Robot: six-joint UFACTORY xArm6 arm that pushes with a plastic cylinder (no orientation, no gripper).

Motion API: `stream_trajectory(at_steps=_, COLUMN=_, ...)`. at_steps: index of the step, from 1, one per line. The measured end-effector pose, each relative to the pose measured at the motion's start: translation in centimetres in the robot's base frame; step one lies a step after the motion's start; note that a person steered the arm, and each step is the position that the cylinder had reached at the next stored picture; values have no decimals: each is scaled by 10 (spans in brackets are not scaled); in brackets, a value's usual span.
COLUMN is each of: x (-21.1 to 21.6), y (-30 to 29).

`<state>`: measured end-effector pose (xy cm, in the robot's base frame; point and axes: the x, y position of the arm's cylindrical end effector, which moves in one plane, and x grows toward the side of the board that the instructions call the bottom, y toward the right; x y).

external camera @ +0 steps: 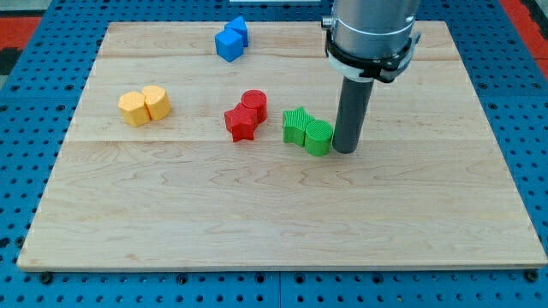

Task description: Move the green circle and the green star to the red circle

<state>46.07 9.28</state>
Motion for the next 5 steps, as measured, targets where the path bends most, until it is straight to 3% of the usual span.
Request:
stream_trajectory(at_steps=4, x=-18, y=-18)
stream_trajectory(at_steps=5, x=-26, y=-46)
